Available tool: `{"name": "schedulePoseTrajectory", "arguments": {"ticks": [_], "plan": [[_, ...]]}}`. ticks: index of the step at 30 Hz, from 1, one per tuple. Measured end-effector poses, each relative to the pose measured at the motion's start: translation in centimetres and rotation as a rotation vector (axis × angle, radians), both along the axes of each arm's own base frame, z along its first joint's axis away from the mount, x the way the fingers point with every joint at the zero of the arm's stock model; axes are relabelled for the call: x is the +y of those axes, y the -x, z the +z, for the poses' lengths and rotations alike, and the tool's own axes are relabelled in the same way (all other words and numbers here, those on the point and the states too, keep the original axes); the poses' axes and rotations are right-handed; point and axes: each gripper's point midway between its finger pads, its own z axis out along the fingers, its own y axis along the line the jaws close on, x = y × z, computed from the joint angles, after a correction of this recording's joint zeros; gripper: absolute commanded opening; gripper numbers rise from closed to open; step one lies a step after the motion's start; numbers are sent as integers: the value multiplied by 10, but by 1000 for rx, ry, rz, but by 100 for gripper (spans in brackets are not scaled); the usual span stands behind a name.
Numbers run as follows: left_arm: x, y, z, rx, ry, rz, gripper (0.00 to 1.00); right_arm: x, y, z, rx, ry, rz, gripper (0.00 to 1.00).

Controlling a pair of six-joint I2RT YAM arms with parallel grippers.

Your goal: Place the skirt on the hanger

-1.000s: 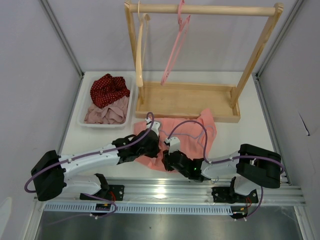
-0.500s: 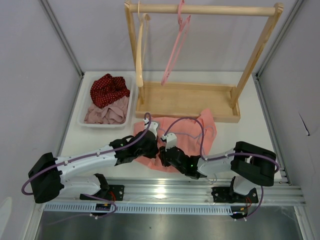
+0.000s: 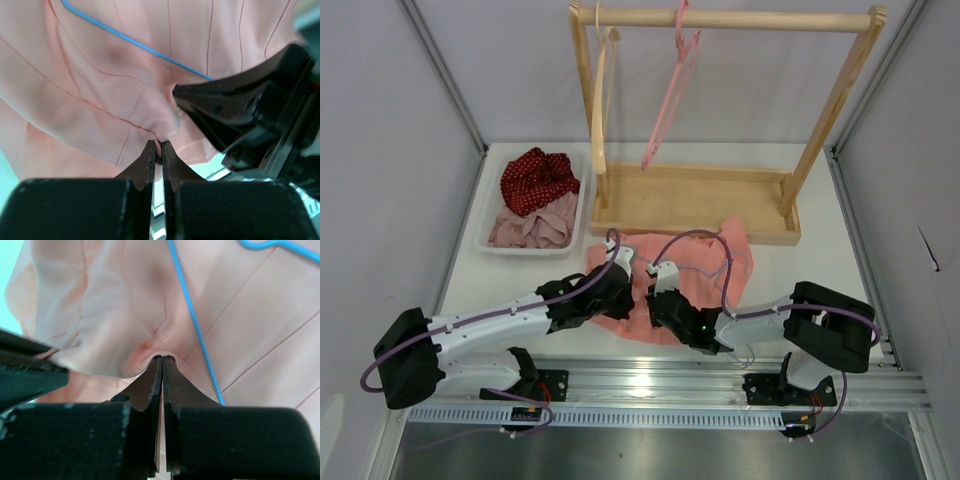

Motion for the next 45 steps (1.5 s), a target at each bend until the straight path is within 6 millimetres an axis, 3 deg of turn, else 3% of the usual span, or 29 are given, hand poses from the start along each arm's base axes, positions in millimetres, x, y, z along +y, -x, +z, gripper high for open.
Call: {"name": "schedulePoseTrajectory", "arguments": {"ticks": [3, 5, 12, 16, 19, 24, 27, 39, 45], "plan": [[4, 2, -2, -1, -1, -1, 6, -1, -6, 2, -1, 1, -15, 0], [5, 3, -3, 0, -3, -2, 20, -2, -9, 3, 0, 0, -25, 0], [10, 7, -1, -27, 10, -21, 38, -3, -22, 9, 0, -4, -48, 0], [8, 7, 17, -91, 45, -45, 38, 0, -28, 15, 2, -11, -41, 0], [3, 13, 30, -139, 70, -86, 32, 3, -29, 18, 7, -18, -29, 0], [-18, 33, 51, -198, 136, -175, 25, 6, -29, 17, 28, -26, -6, 0], [-30, 38, 53, -211, 166, -181, 25, 6, -30, 15, 47, -32, 6, 0], [-43, 3, 4, -196, 159, 41, 28, -5, -39, 13, 163, -89, 22, 0], [-32, -21, -19, -177, 147, 150, 28, -8, -41, 22, 189, -123, 30, 0]]}}
